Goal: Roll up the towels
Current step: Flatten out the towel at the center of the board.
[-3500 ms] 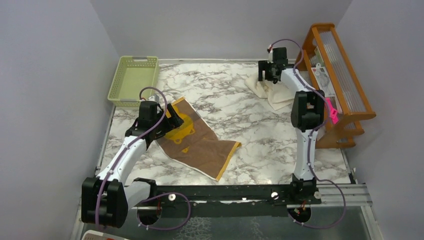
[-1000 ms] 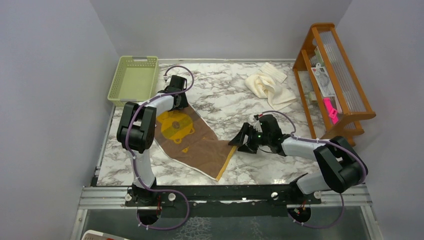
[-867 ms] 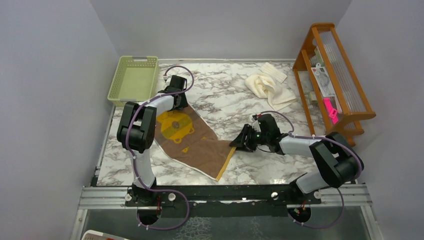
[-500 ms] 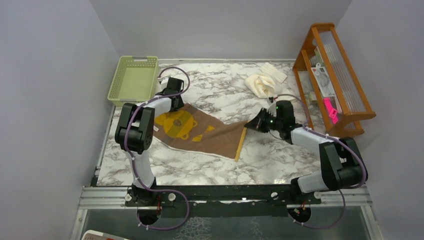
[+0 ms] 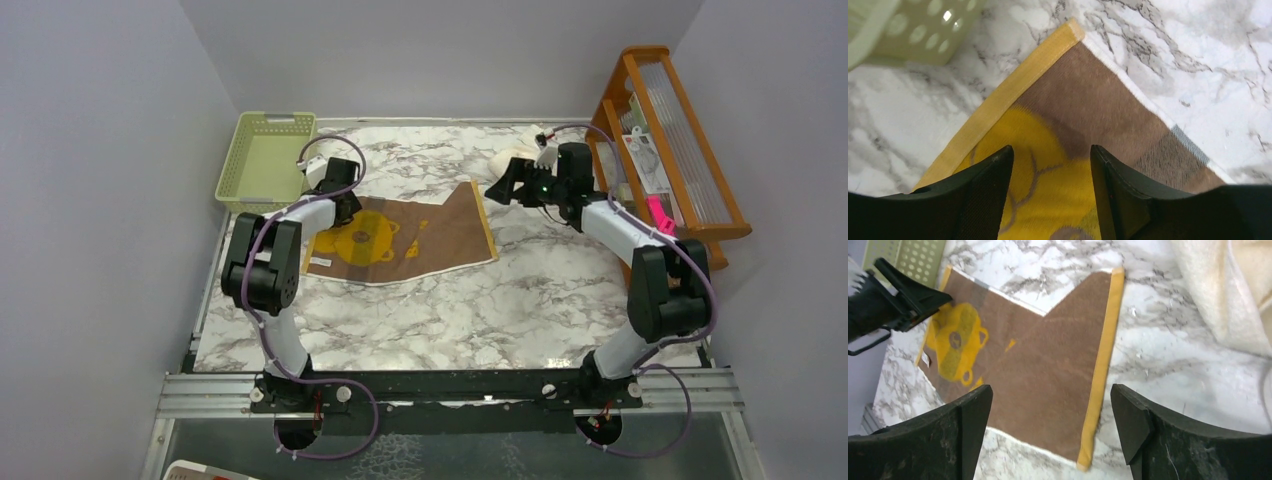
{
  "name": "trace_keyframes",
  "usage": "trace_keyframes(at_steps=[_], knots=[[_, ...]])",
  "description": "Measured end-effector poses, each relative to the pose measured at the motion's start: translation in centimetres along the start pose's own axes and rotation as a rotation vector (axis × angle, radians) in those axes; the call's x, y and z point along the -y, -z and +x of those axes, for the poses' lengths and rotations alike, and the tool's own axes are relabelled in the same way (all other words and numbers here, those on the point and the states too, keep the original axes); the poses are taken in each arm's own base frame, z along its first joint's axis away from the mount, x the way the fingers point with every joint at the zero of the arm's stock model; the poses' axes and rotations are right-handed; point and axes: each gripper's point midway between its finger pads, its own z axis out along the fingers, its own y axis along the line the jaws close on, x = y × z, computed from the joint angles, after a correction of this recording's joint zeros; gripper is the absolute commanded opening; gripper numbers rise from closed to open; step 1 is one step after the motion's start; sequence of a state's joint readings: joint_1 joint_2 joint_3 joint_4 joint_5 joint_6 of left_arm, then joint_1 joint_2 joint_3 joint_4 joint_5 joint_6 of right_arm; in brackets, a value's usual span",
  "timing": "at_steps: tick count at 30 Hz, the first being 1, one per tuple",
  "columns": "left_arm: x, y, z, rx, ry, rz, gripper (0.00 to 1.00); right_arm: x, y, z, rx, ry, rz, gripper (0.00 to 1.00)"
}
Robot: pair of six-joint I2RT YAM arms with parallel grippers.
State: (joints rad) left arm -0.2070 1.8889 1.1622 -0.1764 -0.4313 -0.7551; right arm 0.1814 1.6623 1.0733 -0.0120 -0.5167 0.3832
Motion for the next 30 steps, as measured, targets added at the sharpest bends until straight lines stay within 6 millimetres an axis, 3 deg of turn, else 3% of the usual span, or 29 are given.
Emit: trace_keyframes(at_steps=[3, 5, 7, 8, 11, 13, 16, 19, 24, 30], knots=[[-0.6, 2.6, -0.3, 0.012, -0.010, 0.037, 0.73, -0.3, 1.6, 1.0, 0.011, 0.006, 0.018, 0.89], [-1.0, 5.8, -1.9, 0.054, 0.001, 0.090, 0.74, -1.6, 2.6, 2.4, 0.011, 0.031, 0.023, 0.83], [-0.8, 9.1, -4.1, 0.119, 0.033, 0.158, 0.74, -3.4, 2.7, 4.1, -0.005, 0.076, 0.018, 0.69], [-0.7, 11.0, -5.3, 0.160, 0.057, 0.200, 0.74, -4.4, 2.4, 5.3, -0.022, 0.097, 0.009, 0.56], [-1.3, 13.2, -5.7, 0.203, 0.089, 0.260, 0.73, -5.8, 1.1, 10.0, -0.118, 0.127, -0.022, 0.24], [-2.4, 12.4, -3.5, 0.168, 0.078, 0.247, 0.71, -4.6, 0.1, 13.0, -0.190, 0.096, -0.002, 0.13], [-5.0, 9.6, 2.1, 0.032, 0.018, 0.165, 0.71, -1.5, -1.0, 17.3, -0.297, 0.015, 0.066, 0.02], [-7.2, 8.7, 5.6, -0.051, -0.015, 0.109, 0.72, -1.0, -1.5, 16.7, -0.262, -0.020, 0.063, 0.01], [-8.5, 8.9, 6.9, -0.074, -0.004, 0.093, 0.72, 0.5, -0.5, 16.7, -0.208, -0.102, 0.079, 0.01], [-9.0, 8.8, 6.9, -0.080, 0.024, 0.083, 0.72, 2.6, 4.2, 17.7, -0.167, -0.301, 0.149, 0.01]])
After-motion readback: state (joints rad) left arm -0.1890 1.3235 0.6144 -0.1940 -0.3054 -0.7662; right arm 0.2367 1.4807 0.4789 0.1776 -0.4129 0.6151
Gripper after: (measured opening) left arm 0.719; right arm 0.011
